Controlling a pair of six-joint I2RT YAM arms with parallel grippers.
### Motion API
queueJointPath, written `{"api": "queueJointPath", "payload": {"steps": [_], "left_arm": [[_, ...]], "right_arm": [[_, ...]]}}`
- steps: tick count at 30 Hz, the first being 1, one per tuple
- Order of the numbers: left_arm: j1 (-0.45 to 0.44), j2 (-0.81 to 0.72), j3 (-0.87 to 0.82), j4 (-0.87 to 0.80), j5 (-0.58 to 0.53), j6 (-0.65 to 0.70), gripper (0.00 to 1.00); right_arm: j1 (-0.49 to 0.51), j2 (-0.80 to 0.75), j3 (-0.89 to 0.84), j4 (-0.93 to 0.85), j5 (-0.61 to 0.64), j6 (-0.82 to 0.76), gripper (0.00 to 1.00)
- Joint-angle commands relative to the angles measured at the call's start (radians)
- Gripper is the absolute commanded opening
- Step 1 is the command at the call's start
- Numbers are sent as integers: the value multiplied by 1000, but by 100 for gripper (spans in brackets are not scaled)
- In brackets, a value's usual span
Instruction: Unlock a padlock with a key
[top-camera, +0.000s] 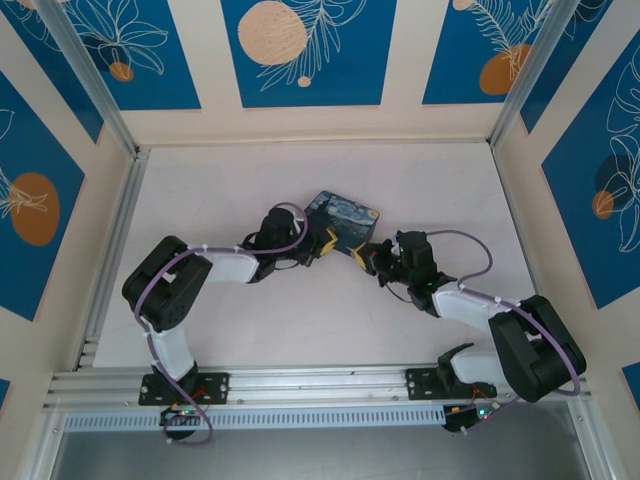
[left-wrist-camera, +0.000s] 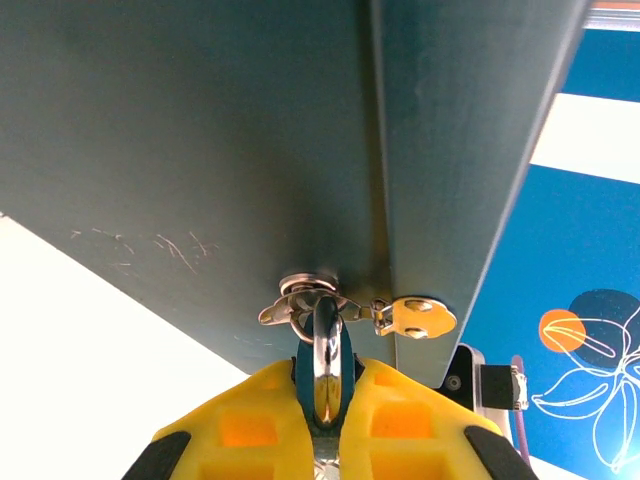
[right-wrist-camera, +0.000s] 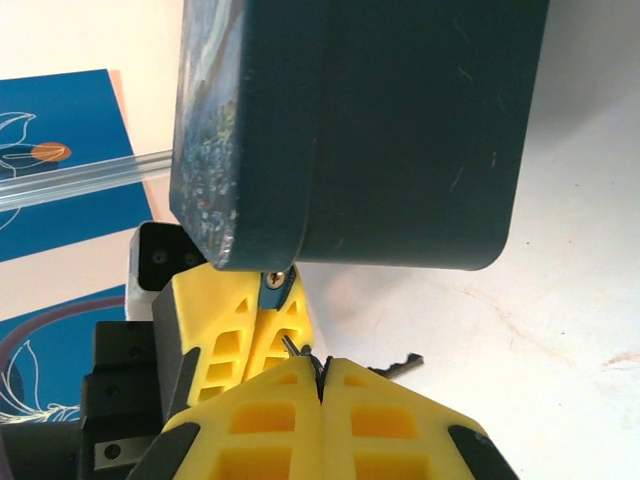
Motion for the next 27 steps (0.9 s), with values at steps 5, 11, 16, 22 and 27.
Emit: {"api": "queueJointPath", "payload": {"steps": [5, 11, 16, 22, 27], "left_arm": [[4, -53, -4, -1, -1, 32, 0], [4, -61, -9, -4, -2, 34, 0], [5, -62, -10, -2, -1, 34, 0], [4, -61, -6, 0, 0, 31, 0], [4, -60, -6, 4, 1, 29, 0]], "right_arm": [[20, 60, 52, 32, -15, -9, 0], [30, 97, 89, 38, -9, -8, 0], [38, 128, 109, 50, 1, 7, 0], [48, 164, 125, 67, 17, 41, 0], [53, 184, 125, 81, 36, 67, 0]]}}
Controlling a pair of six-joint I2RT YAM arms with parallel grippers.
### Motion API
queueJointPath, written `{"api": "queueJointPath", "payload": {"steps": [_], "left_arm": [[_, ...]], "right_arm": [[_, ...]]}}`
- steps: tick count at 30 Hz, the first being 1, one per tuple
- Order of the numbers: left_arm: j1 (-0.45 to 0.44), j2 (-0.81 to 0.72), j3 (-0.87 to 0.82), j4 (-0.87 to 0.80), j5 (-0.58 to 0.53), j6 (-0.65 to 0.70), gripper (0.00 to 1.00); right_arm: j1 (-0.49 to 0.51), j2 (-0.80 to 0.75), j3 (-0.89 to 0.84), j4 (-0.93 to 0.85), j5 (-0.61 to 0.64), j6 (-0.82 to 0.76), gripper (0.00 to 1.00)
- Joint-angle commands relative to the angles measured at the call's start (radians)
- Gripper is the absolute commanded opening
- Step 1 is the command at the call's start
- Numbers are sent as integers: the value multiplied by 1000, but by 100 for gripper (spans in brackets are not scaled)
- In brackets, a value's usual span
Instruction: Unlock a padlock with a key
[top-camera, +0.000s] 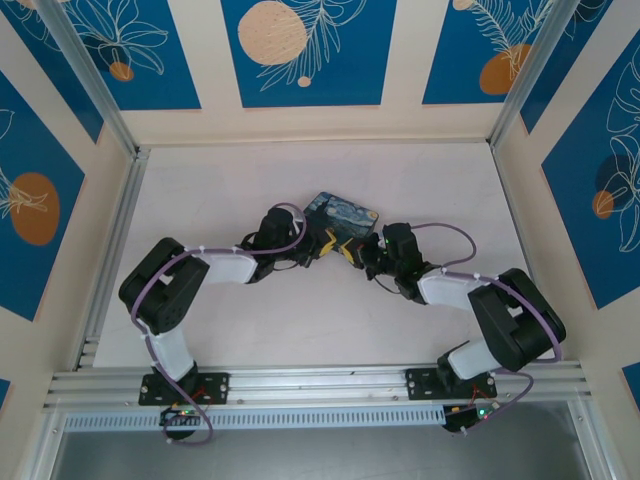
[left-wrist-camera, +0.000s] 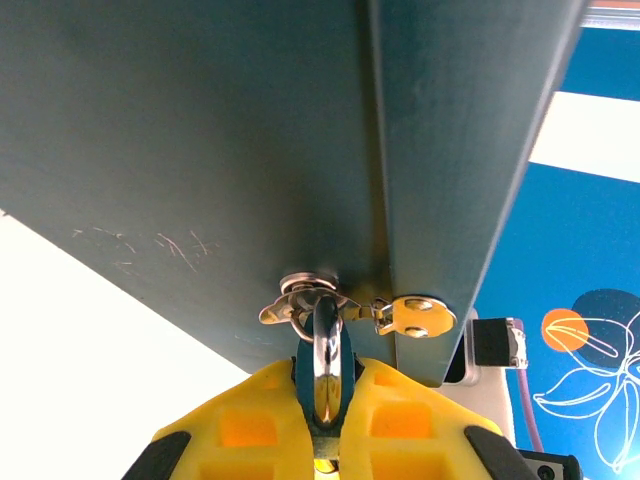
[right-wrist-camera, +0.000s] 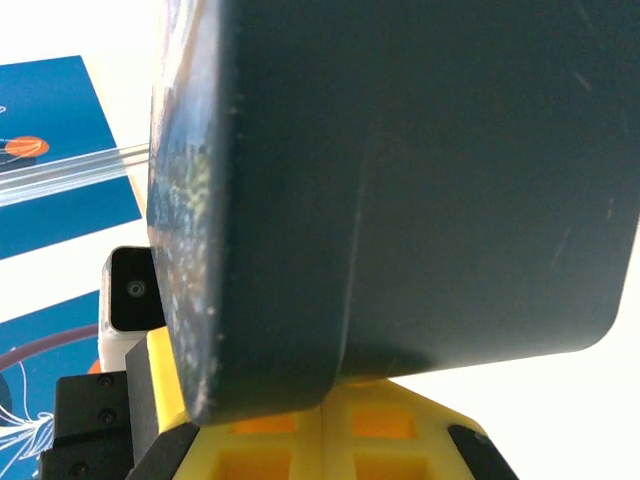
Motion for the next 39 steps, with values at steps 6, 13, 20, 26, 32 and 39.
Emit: {"api": "queueJointPath", "payload": {"steps": [6, 13, 20, 26, 32, 39], "left_arm": [[4, -37, -3, 37, 3, 30, 0], [5, -33, -4, 40, 3, 29, 0], [4, -26, -4, 44, 3, 29, 0], [5, -26, -2, 44, 1, 29, 0], [4, -27, 1, 43, 2, 30, 0], [4, -25, 4, 42, 1, 30, 0]], "right_arm": [[8, 29, 18, 50, 33, 50, 0], [9, 28, 26, 55, 34, 56, 0], [12, 13, 27, 48, 31, 52, 0], [17, -11, 16, 36, 35, 52, 0], [17, -50, -4, 3, 45, 45, 0], [17, -32, -4, 14, 42, 46, 0]]}}
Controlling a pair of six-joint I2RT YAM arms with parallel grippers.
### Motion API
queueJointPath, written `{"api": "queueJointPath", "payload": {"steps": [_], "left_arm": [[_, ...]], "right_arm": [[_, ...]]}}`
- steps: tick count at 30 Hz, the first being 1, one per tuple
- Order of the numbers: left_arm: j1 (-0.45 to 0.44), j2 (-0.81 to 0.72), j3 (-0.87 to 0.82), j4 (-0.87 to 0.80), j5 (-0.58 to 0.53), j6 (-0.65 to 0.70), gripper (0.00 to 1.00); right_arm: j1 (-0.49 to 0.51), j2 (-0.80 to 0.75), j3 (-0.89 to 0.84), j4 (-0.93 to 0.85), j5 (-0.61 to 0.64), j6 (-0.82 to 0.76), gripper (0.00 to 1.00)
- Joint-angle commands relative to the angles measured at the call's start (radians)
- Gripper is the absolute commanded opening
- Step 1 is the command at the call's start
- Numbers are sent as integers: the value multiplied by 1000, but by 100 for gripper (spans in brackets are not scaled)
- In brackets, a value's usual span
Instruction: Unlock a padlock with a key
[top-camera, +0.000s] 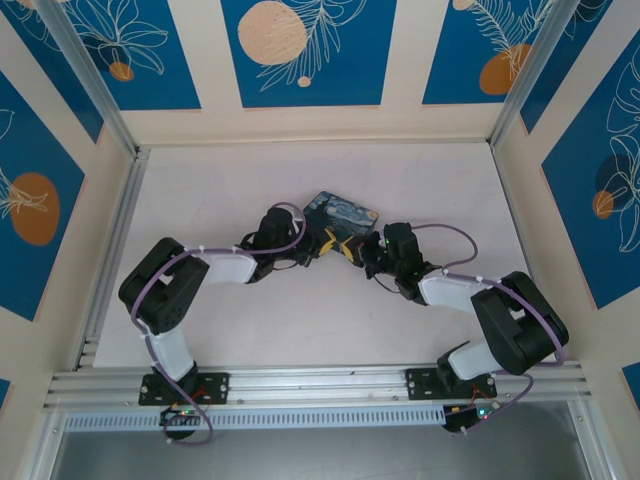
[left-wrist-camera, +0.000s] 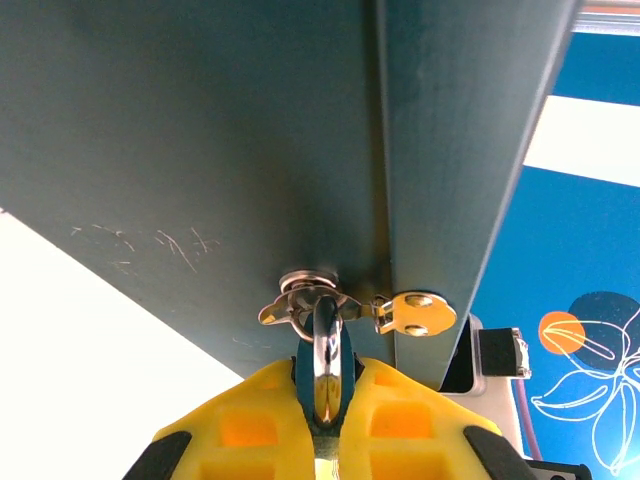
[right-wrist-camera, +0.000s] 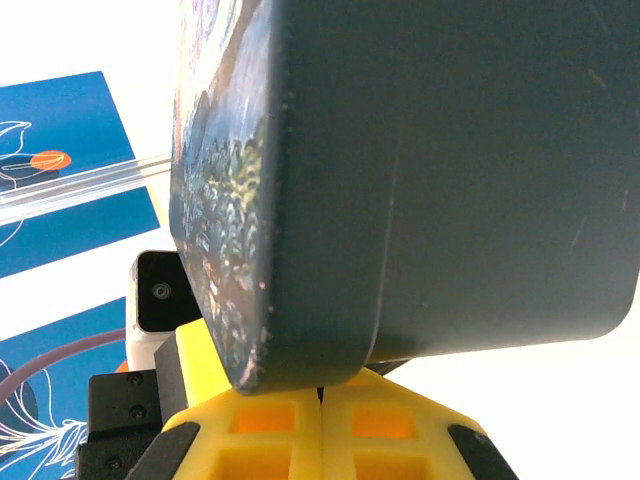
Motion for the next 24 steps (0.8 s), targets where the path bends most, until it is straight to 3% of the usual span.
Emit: {"api": "queueJointPath", "payload": {"steps": [1, 24], "left_arm": [[3, -25, 6, 32, 5, 31, 0], [2, -15, 17, 30, 7, 30, 0]], "right_arm": [[10, -2, 0, 14, 18, 7, 0], [8, 66, 32, 57, 4, 17, 0]]}}
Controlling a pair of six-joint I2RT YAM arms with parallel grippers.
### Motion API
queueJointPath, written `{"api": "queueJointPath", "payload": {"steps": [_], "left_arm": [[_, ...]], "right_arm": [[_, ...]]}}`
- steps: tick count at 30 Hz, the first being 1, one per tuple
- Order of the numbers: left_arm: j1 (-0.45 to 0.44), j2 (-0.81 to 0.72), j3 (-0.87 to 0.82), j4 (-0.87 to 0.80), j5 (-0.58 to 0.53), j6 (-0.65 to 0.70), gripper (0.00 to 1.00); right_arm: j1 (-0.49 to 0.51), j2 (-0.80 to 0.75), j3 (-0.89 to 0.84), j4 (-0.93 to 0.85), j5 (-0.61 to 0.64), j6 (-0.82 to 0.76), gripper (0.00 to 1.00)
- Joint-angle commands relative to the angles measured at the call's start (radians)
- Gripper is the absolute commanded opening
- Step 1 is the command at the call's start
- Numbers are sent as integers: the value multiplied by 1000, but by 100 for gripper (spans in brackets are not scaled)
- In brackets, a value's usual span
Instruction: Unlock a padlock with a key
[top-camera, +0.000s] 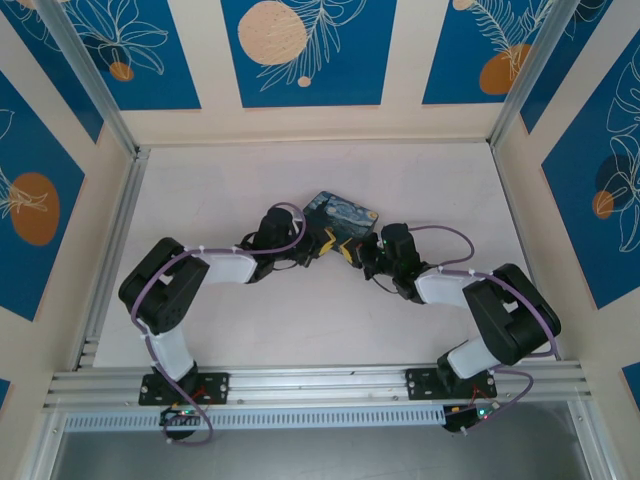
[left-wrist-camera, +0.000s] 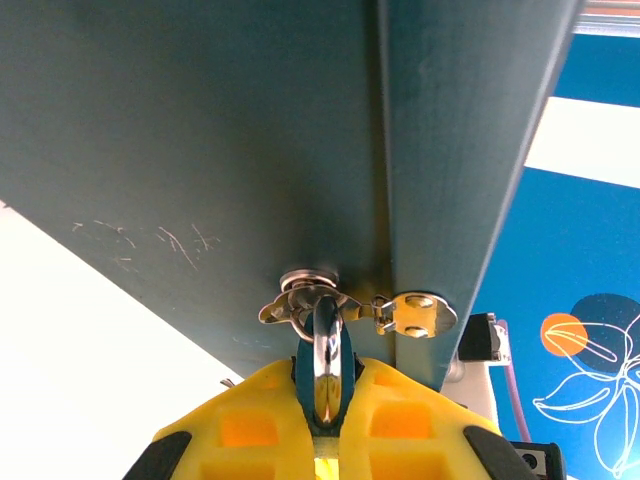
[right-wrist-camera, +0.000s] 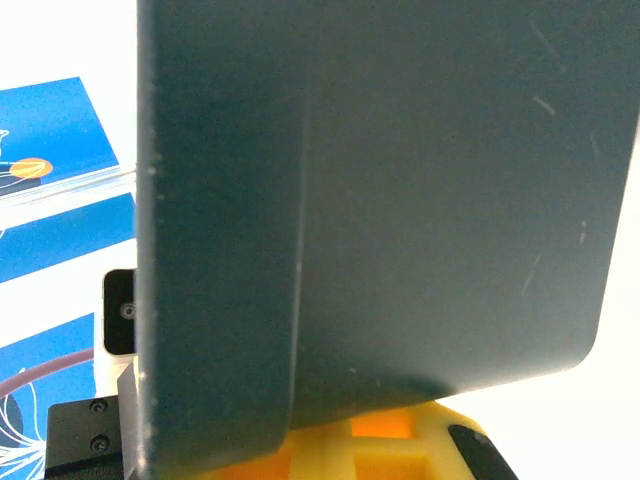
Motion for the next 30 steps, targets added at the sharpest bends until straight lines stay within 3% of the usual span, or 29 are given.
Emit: {"api": "queueJointPath", "payload": {"steps": [1, 30], "left_arm": [[3, -15, 16, 34, 9, 30, 0], [2, -8, 21, 36, 11, 29, 0]], "right_arm": [[8, 2, 30, 23, 3, 13, 0], [8, -22, 28, 3, 7, 9, 0]]}}
